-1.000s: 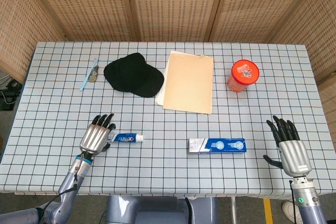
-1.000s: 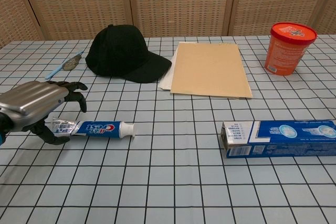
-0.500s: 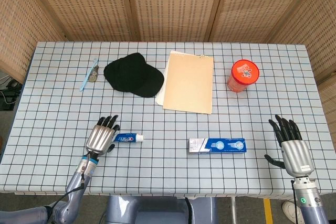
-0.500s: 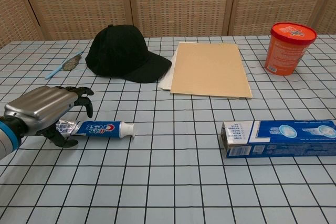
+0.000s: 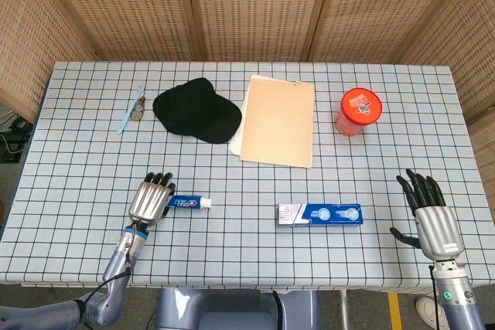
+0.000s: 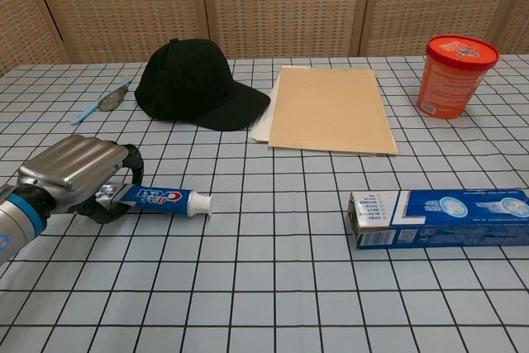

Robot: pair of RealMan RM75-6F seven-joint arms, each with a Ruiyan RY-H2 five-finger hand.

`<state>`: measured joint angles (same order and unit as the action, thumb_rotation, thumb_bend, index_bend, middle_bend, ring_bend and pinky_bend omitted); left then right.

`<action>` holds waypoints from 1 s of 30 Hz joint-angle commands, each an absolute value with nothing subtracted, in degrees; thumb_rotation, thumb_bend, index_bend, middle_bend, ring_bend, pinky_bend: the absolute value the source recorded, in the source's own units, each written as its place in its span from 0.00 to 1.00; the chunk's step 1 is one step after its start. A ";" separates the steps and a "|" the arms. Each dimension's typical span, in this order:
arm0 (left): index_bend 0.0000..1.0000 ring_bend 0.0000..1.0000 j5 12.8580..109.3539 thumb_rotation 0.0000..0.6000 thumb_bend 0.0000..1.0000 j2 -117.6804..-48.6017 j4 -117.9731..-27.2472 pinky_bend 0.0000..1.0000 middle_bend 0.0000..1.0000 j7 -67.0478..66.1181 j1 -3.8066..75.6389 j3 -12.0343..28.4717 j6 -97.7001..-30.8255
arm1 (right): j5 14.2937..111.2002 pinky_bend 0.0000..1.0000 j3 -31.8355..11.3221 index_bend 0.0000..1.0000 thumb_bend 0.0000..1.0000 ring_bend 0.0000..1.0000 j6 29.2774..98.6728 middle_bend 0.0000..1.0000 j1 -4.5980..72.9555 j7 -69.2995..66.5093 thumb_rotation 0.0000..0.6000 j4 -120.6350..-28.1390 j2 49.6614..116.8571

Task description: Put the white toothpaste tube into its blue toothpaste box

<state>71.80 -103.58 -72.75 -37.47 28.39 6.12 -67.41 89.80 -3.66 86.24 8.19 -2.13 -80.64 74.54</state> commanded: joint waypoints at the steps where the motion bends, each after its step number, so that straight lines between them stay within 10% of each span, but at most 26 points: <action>1: 0.81 0.45 75.11 1.00 0.55 -105.47 -69.02 0.40 0.50 -34.36 28.29 5.43 -70.05 | 89.79 0.00 -3.65 0.02 0.15 0.00 86.26 0.00 8.15 -2.29 1.00 -80.68 74.47; 30: 0.87 0.49 89.65 1.00 0.57 -82.11 -80.08 0.45 0.54 -13.60 27.13 6.22 -81.67 | 85.70 0.00 -3.63 0.19 0.16 0.00 73.64 0.00 14.17 12.16 1.00 -90.20 77.97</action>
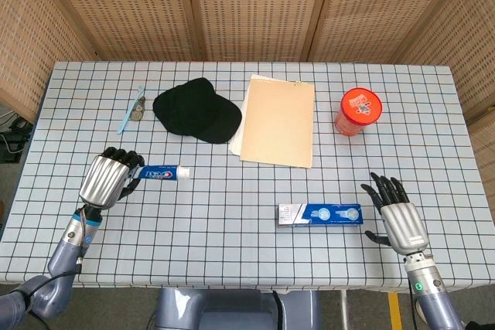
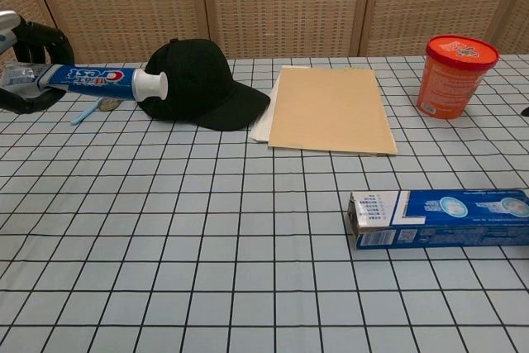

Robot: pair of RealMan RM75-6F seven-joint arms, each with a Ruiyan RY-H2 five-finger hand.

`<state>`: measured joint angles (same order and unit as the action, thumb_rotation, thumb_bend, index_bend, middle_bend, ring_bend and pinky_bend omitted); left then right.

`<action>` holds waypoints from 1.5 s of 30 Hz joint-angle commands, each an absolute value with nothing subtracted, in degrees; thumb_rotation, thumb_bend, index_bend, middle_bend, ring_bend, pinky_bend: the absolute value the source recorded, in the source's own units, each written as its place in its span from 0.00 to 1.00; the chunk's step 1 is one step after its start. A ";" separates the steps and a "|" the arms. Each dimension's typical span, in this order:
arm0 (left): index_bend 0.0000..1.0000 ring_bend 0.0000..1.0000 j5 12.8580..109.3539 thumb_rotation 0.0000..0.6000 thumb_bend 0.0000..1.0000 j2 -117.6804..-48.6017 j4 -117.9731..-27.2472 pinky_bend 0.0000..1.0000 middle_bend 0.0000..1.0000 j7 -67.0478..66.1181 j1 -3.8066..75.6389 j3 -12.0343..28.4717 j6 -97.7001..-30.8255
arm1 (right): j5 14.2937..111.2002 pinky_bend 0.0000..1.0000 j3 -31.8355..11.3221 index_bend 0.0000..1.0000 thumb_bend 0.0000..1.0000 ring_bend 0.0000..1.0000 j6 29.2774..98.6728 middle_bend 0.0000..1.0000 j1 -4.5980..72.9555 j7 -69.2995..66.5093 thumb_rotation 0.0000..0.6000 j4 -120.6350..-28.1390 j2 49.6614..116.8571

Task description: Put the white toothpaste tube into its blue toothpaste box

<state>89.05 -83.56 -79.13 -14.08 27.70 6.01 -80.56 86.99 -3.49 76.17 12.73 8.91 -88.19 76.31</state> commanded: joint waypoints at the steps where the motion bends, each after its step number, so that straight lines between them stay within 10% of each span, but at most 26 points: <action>1: 0.87 0.49 89.81 1.00 0.57 -81.49 -80.25 0.45 0.54 -13.50 26.93 6.15 -81.88 | 84.57 0.00 -4.06 0.19 0.16 0.00 72.42 0.00 14.86 14.00 1.00 -90.74 79.10; 28: 0.87 0.49 90.08 1.00 0.57 -80.36 -75.98 0.45 0.54 -8.83 25.27 5.69 -82.05 | 68.23 0.02 -7.40 0.25 0.17 0.00 62.22 0.04 22.11 25.64 1.00 -88.50 88.04; 34: 0.87 0.49 90.36 1.00 0.57 -80.48 -75.35 0.45 0.54 -8.00 25.10 5.64 -82.32 | 67.86 0.17 -7.36 0.32 0.17 0.07 62.69 0.12 23.04 26.31 1.00 -86.28 90.14; 39: 0.87 0.49 90.60 1.00 0.57 -80.33 -75.19 0.45 0.54 -7.46 24.91 5.60 -82.56 | 67.38 0.49 -7.33 0.52 0.18 0.38 63.05 0.35 23.33 26.16 1.00 -85.52 90.67; 45: 0.87 0.49 90.73 1.00 0.57 -80.27 -75.28 0.45 0.54 -7.28 24.83 5.62 -82.66 | 67.73 0.61 -7.01 0.62 0.19 0.52 63.51 0.46 23.33 25.24 1.00 -85.75 90.52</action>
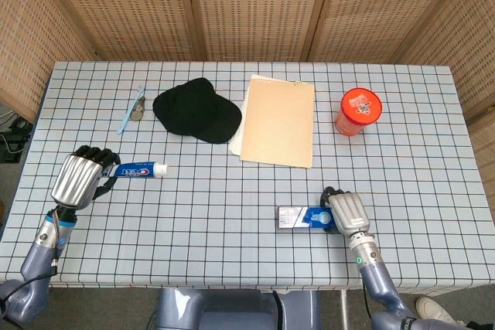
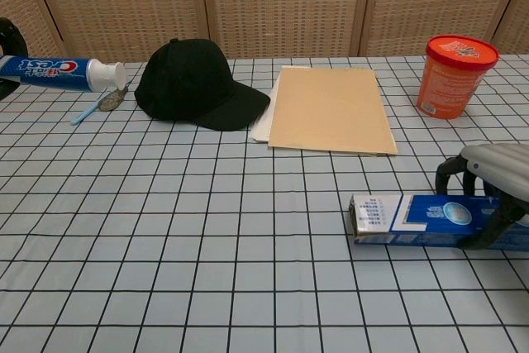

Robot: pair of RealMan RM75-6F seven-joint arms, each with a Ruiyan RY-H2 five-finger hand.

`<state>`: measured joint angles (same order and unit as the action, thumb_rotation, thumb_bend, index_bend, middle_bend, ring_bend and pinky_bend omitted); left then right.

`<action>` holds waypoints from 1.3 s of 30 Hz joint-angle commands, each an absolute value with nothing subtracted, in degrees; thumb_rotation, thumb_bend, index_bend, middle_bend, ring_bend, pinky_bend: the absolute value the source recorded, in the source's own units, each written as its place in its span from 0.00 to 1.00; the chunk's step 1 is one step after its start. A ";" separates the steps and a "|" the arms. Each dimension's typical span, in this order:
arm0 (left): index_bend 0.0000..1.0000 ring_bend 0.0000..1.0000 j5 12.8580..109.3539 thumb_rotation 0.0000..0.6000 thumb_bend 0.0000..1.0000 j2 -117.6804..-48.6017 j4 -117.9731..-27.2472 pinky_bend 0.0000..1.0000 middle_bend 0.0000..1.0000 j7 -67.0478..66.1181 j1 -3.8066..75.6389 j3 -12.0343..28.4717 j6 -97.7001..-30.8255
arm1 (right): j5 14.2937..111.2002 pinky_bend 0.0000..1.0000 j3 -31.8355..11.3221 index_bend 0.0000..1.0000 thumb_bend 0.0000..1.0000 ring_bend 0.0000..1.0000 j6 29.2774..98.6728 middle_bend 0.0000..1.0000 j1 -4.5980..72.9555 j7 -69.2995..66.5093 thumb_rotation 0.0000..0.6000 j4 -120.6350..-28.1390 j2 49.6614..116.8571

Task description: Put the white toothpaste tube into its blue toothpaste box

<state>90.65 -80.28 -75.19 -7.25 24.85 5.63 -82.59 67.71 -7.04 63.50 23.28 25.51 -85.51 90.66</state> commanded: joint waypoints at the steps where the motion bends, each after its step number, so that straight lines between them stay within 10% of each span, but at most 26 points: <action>1: 0.87 0.49 90.86 1.00 0.57 -80.21 -75.52 0.45 0.54 -7.32 24.87 5.62 -82.68 | 68.04 0.61 -7.10 0.63 0.19 0.53 63.70 0.46 23.35 24.74 1.00 -86.18 90.35; 39: 0.87 0.49 69.50 1.00 0.57 -58.04 -101.93 0.45 0.54 -27.12 44.31 16.20 -51.72 | 55.08 0.64 -20.30 0.66 0.19 0.56 56.37 0.49 37.49 20.21 1.00 -98.00 78.45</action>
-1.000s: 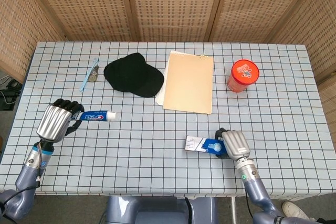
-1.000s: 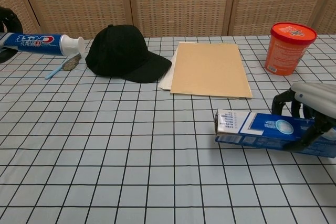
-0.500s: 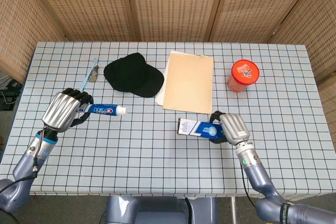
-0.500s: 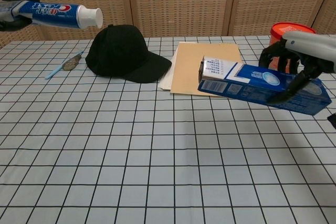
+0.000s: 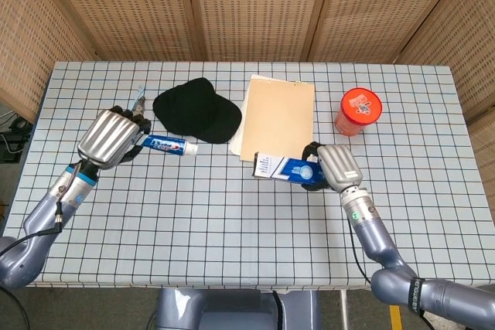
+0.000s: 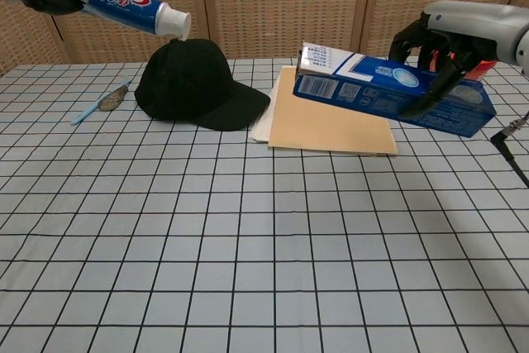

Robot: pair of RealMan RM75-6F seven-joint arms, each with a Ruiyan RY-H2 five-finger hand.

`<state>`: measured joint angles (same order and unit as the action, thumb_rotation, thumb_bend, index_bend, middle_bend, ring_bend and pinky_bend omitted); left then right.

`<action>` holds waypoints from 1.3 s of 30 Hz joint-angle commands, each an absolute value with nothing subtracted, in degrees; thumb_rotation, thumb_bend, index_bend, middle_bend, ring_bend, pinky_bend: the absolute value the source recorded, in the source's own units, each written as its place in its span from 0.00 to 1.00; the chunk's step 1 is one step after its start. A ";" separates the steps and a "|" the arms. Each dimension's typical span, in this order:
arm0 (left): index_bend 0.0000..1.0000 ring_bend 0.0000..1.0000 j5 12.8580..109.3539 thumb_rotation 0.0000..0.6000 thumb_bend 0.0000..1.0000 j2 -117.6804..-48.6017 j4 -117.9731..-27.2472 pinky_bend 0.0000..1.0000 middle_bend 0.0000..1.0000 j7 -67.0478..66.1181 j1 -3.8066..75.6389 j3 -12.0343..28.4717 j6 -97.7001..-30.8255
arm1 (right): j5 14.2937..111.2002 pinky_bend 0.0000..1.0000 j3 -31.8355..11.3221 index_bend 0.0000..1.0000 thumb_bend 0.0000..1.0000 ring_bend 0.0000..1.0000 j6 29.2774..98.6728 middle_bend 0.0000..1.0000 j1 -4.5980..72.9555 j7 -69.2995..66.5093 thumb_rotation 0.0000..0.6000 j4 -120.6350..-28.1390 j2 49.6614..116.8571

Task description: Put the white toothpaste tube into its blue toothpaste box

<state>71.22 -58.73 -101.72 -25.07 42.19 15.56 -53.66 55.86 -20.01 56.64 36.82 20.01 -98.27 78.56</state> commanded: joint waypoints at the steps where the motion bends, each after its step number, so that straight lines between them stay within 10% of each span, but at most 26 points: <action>1: 0.87 0.49 69.04 1.00 0.57 -58.06 -101.96 0.45 0.54 -27.92 44.99 16.33 -51.36 | 54.77 0.64 -20.37 0.66 0.19 0.56 56.35 0.49 37.80 20.24 1.00 -97.95 78.45; 39: 0.87 0.49 55.60 1.00 0.57 -71.69 -100.80 0.45 0.54 -43.14 58.86 14.24 -55.76 | 52.69 0.64 -17.86 0.66 0.19 0.56 57.13 0.49 40.88 14.73 1.00 -101.07 76.21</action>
